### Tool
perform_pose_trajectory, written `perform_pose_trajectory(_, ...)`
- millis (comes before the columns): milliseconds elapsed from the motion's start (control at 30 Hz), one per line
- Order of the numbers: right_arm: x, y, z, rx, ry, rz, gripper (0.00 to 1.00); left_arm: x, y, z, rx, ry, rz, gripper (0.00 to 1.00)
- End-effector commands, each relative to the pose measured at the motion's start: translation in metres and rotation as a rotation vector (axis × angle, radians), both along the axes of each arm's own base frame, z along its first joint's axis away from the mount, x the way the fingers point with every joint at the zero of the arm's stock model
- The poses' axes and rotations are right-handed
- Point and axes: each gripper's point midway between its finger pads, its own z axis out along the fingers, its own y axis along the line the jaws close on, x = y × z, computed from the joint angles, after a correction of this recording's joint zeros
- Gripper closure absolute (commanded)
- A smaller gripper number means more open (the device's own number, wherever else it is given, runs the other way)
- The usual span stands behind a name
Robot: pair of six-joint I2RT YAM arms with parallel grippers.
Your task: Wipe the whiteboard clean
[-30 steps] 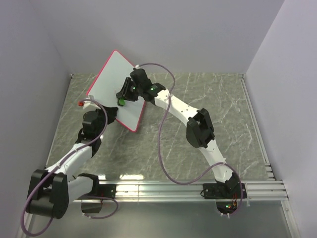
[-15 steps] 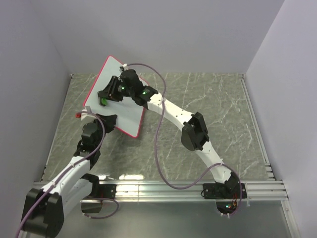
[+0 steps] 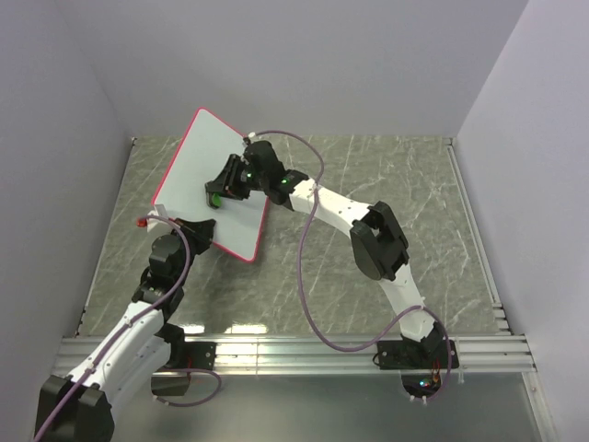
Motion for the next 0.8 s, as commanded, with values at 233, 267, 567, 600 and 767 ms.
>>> perform_pose_trajectory(233, -0.086, -0.106, -0.211, -0.673, 0.308, 0.016, 1.0, -0.05, -0.039, -0.068, 0.171, 0.268, -0.301, 1.0)
perform_pose_trajectory(267, -0.088, -0.111, -0.214, -0.693, 0.322, 0.007, 1.0, -0.05, -0.039, -0.067, 0.172, 0.266, -0.303, 1.0)
perform_pose_trajectory(567, -0.094, -0.072, -0.203, -0.616, 0.355, 0.011, 1.0, -0.047, -0.042, -0.057, 0.19, 0.253, -0.319, 1.0)
perform_pose_trajectory(600, -0.092, -0.063, -0.195, -0.589, 0.346, 0.015, 1.0, -0.048, -0.042, -0.057, 0.189, 0.252, -0.326, 1.0)
perform_pose_trajectory(767, -0.057, 0.001, -0.11, -0.364, 0.25, 0.013, 1.0, -0.05, -0.044, -0.062, 0.195, 0.267, -0.333, 1.0)
